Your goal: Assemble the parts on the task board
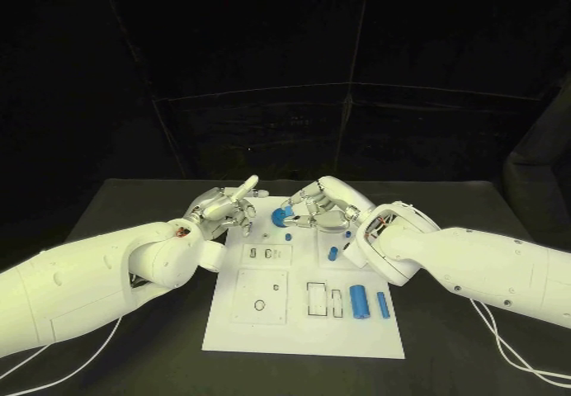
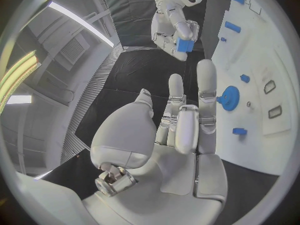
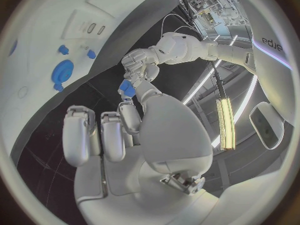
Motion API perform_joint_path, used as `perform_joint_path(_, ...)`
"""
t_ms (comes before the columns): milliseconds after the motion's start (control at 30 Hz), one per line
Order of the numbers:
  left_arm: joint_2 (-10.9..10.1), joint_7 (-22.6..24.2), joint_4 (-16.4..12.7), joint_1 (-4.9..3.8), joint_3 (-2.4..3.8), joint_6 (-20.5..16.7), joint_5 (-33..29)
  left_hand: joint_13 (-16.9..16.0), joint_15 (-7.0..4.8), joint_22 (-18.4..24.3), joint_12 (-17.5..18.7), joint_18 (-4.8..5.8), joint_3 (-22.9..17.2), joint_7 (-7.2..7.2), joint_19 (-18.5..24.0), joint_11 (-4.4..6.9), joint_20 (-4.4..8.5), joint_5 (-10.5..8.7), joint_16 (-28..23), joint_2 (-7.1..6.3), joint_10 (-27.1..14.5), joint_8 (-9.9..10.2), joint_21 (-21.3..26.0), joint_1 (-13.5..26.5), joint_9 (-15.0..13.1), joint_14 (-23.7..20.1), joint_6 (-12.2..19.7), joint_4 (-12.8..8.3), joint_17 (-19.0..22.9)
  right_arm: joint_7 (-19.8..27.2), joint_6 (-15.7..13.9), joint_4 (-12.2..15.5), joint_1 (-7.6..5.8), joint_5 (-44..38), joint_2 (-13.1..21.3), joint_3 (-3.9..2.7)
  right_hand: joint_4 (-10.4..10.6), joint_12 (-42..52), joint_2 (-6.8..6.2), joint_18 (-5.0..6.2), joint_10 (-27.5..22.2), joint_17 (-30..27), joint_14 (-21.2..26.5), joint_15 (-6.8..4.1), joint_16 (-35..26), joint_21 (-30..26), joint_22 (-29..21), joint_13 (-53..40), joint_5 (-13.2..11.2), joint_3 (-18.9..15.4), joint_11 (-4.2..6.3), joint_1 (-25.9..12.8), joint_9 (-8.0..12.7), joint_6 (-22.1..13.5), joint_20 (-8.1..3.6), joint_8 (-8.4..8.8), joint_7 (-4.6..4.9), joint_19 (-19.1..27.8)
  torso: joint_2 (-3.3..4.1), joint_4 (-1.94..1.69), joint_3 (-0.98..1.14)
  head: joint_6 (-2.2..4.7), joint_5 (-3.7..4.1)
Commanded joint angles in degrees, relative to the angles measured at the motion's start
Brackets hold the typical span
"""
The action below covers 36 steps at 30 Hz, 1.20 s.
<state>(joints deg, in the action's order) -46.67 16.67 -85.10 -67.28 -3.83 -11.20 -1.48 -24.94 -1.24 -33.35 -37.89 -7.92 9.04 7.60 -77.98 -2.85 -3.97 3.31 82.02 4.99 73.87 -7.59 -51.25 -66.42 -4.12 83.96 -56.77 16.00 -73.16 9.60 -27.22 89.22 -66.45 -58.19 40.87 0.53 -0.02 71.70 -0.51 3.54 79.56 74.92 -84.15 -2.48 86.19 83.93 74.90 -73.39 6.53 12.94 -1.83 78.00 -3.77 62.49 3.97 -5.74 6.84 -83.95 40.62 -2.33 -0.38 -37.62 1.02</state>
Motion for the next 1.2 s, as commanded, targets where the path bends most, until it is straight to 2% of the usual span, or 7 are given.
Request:
perform_joint_path(33, 0.73, -5.87, 0.02, -0.12, -0.05, 5.75, -0.61, -6.23, -0.26, -12.04, -7.38, 1.35, 1.13, 0.10, -1.37, -0.05, 0.00, -0.25, 4.99, 1.31, -1.25, -0.58, -10.00, 0.47, 0.09, 4.48, 0.86, 0.39, -10.78, 2.19, -2.14, 0.26, -0.10, -0.94, -0.74, -0.05, -0.22, 0.71, 0.13, -0.78, 0.58, 6.58, -4.11, 0.15, 0.21, 0.17, 1.47, -0.59, 0.27, 0.18, 0.01, -0.78, -0.12, 0.28, -0.19, -0.21, -0.09, -0.35, -0.29, -0.09, -0.06, 0.00, -0.45)
perform_joint_path(67, 1.02, -6.27, 0.05, -0.12, -0.08, 6.22, -0.66, -11.83, -0.04, -16.29, -13.56, 1.62, 2.39, -0.11, -1.07, -0.43, -0.25, -0.10, 6.10, 1.59, -1.97, -1.21, -14.05, 0.80, 0.08, 4.94, 1.38, -0.52, -12.71, 2.23, -2.27, 0.23, -0.10, -1.27, -1.01, -0.05, -0.23, 0.94, 0.12, -0.78, 0.70, 6.62, -4.12, 0.14, 0.23, 0.19, 1.50, -0.80, 0.27, 0.19, 0.02, -0.80, -0.12, 0.30, -0.19, -0.20, -0.09, -0.37, -0.31, -0.12, -0.07, -0.01, -0.51)
perform_joint_path(133, 1.60, -7.03, 0.11, -0.13, -0.14, 7.08, -0.73, -17.51, -0.01, -21.53, -18.45, 2.24, 2.80, 0.35, -1.64, -0.30, -0.52, -0.32, 7.49, 2.72, -0.94, -1.50, -17.78, 1.34, 0.14, 5.74, 1.84, 0.43, -15.75, 2.32, -2.62, 0.17, -0.10, -1.89, -1.49, -0.05, -0.26, 1.22, 0.12, -0.78, 0.85, 6.65, -4.13, 0.14, 0.24, 0.19, 1.49, -1.05, 0.28, 0.20, 0.02, -0.83, -0.12, 0.33, -0.19, -0.19, -0.10, -0.37, -0.27, -0.16, -0.05, 0.02, -0.63)
perform_joint_path(367, 2.80, -9.02, 0.17, -0.15, -0.23, 9.10, -0.81, -25.65, 0.46, -29.83, -26.04, 3.14, 4.96, 0.81, -2.78, -0.62, -1.16, -0.33, 7.98, 4.91, 0.79, -1.95, -24.03, 4.13, 0.27, 6.04, 3.68, 0.64, -16.84, 2.43, -3.59, -0.08, -0.10, -3.05, -2.40, -0.05, -0.30, 1.65, 0.12, -0.79, 1.08, 6.75, -4.15, 0.14, 0.28, 0.22, 1.55, -1.44, 0.30, 0.23, 0.03, -0.88, -0.12, 0.38, -0.20, -0.17, -0.11, -0.40, -0.17, -0.13, -0.02, 0.11, -1.00)
perform_joint_path(733, 3.50, -9.69, -0.55, -0.16, -0.45, 12.61, -0.81, -29.63, 0.58, -34.94, -29.76, 3.82, 7.14, 0.65, -3.61, -0.51, -1.45, -0.46, 7.98, 7.72, 2.04, -3.36, -27.58, 7.61, 0.03, 6.04, 2.75, 0.73, -16.84, 1.89, -3.42, -0.91, -0.09, -3.92, -2.81, -0.05, -0.36, 1.92, 0.12, -0.79, 1.20, 6.83, -4.17, 0.13, 0.32, 0.21, 1.53, -1.68, 0.33, 0.27, 0.04, -0.93, -0.13, 0.46, -0.20, -0.16, -0.13, -0.39, -0.19, -0.08, -0.05, 0.01, -1.12)
perform_joint_path(967, 3.15, -8.52, -0.83, -0.16, -0.50, 12.17, -0.81, -30.04, 0.03, -35.39, -30.23, 3.80, 8.63, -0.27, -3.28, 0.22, -1.06, -0.46, 7.98, 9.17, 2.06, -5.20, -28.08, 9.32, -0.65, 6.04, 0.03, 0.77, -16.84, 1.33, -2.26, -1.12, -0.10, -5.19, -2.68, -0.05, -0.40, 2.06, 0.12, -0.79, 1.20, 6.85, -4.18, 0.11, 0.33, 0.23, 1.56, -1.82, 0.11, 0.28, 0.07, -1.13, -0.16, 0.72, -0.22, -0.20, -0.19, -0.41, -0.14, 0.06, -0.05, 0.05, -1.34)
perform_joint_path(1200, 2.99, -7.67, -0.94, -0.15, -0.51, 11.84, -1.11, -30.28, -0.52, -35.89, -30.47, 3.85, 9.50, -1.04, -3.21, 0.89, -0.57, -0.41, 7.98, 10.29, 2.16, -6.59, -28.46, 10.04, -1.63, 6.04, -1.57, 0.76, -16.84, 1.05, -1.68, -1.21, -0.10, -5.66, -2.37, -0.05, -0.47, 2.10, 0.17, -0.79, 1.19, 6.88, -4.18, 0.09, 0.34, 0.22, 1.54, -1.87, 0.10, 0.34, 0.11, -1.14, -0.18, 0.89, -0.23, -0.26, -0.26, -0.40, -0.17, -0.03, -0.01, -0.09, -1.21)
